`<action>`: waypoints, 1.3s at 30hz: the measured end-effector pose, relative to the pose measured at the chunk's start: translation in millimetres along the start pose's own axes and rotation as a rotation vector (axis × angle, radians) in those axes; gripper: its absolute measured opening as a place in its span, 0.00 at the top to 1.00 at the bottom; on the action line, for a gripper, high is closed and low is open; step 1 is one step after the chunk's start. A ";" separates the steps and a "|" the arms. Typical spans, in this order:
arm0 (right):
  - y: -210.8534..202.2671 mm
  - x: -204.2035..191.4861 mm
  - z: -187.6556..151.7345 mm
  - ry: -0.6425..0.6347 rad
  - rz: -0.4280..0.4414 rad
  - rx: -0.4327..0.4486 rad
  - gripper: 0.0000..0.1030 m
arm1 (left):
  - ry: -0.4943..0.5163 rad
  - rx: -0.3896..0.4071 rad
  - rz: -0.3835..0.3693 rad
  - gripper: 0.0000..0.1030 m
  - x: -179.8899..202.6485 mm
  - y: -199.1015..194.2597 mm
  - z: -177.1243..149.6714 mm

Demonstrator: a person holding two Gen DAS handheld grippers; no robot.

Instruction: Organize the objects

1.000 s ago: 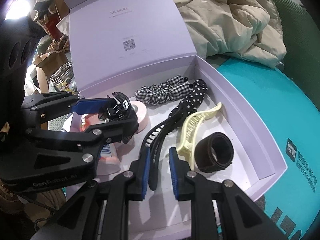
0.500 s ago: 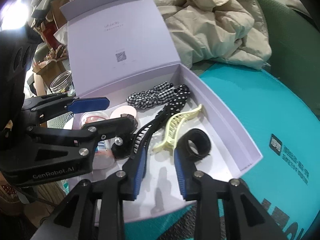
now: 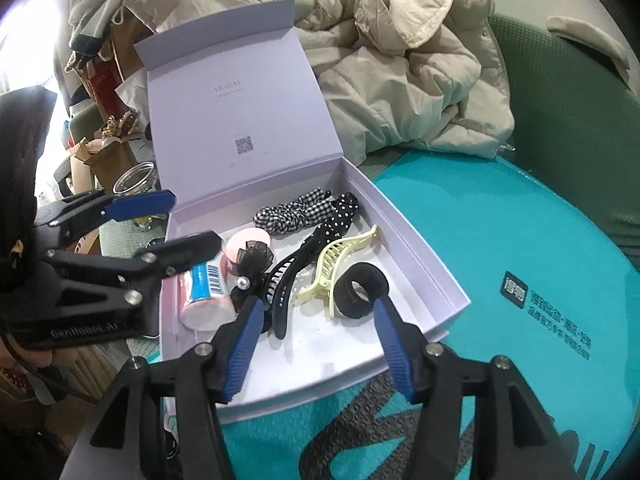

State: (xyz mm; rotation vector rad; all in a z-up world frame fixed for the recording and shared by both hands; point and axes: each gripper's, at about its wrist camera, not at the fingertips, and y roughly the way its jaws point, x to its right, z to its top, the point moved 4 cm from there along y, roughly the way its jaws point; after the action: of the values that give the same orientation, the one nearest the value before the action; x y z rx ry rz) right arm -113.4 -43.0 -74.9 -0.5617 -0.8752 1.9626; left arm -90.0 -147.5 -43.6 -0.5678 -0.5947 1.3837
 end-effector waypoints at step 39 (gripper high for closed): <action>-77.0 -1.5 -31.7 -0.049 0.051 0.088 0.28 | -0.005 0.009 0.126 0.20 26.8 -89.8 -40.3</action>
State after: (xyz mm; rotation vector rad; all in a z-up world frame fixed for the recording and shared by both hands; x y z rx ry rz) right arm -49.5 -5.5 -36.8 -0.4915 -0.8070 2.0582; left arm 5.0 -131.0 -10.3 -0.6026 -0.5640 1.5060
